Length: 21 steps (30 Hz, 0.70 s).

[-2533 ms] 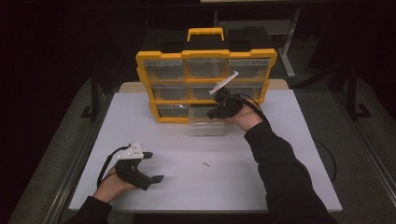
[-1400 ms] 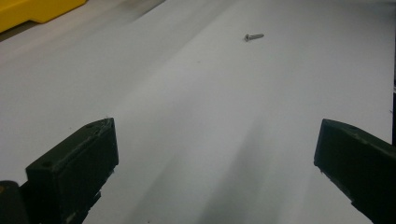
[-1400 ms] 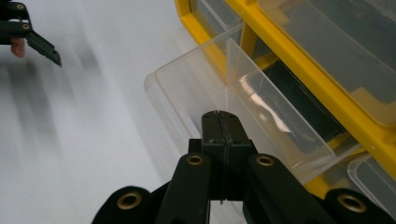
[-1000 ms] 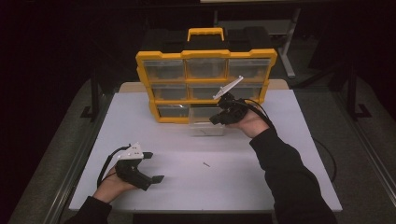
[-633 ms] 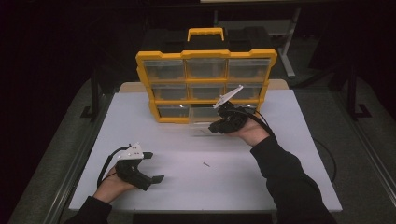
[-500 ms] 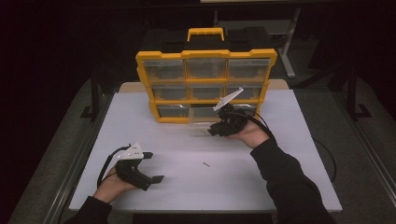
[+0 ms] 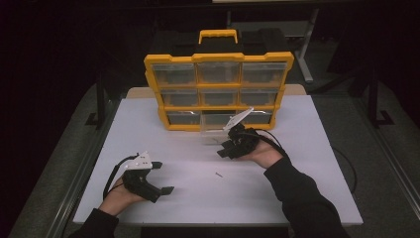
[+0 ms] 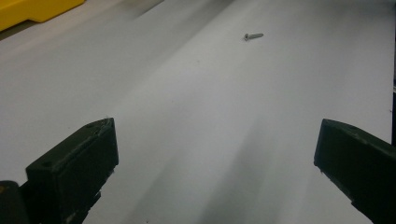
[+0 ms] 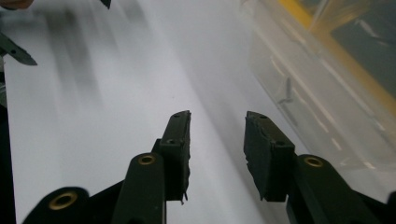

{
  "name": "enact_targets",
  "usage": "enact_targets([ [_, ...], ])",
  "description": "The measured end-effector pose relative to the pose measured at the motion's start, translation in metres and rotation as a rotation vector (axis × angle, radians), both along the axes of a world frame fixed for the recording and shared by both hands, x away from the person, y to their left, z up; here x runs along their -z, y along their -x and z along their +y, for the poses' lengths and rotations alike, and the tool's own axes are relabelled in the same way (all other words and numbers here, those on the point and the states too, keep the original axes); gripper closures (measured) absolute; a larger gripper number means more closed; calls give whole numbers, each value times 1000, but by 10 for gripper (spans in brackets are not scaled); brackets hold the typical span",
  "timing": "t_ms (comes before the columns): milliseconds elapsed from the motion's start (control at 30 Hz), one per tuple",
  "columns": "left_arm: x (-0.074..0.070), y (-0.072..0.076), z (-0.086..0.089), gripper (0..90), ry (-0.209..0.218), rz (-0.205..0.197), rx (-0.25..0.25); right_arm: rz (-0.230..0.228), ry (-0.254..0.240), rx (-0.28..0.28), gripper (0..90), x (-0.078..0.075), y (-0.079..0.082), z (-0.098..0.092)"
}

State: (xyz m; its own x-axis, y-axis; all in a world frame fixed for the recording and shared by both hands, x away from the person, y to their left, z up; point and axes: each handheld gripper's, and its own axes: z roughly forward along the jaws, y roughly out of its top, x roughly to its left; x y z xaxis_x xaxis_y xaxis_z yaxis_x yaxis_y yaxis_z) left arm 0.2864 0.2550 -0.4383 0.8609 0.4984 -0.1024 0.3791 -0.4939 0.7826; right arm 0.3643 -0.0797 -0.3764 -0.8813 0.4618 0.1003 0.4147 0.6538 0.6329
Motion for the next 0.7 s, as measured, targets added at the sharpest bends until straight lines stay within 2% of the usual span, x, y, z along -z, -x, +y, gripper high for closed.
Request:
enact_targets([
  [367, 0, 0, 0, 0, 2, 0, -1, 11, 7, -17, 530, 21, 10, 7],
  [533, 0, 0, 0, 0, 1, 0, 0, 15, 11, -19, 521, 25, 12, 8],
  [567, 0, 0, 0, 0, 1, -1, 0, 18, 15, -21, 515, 31, 15, 9],
  [700, 0, 0, 0, 0, 0, -2, 1, 19, 18, -27, 519, 38, 19, 12],
])
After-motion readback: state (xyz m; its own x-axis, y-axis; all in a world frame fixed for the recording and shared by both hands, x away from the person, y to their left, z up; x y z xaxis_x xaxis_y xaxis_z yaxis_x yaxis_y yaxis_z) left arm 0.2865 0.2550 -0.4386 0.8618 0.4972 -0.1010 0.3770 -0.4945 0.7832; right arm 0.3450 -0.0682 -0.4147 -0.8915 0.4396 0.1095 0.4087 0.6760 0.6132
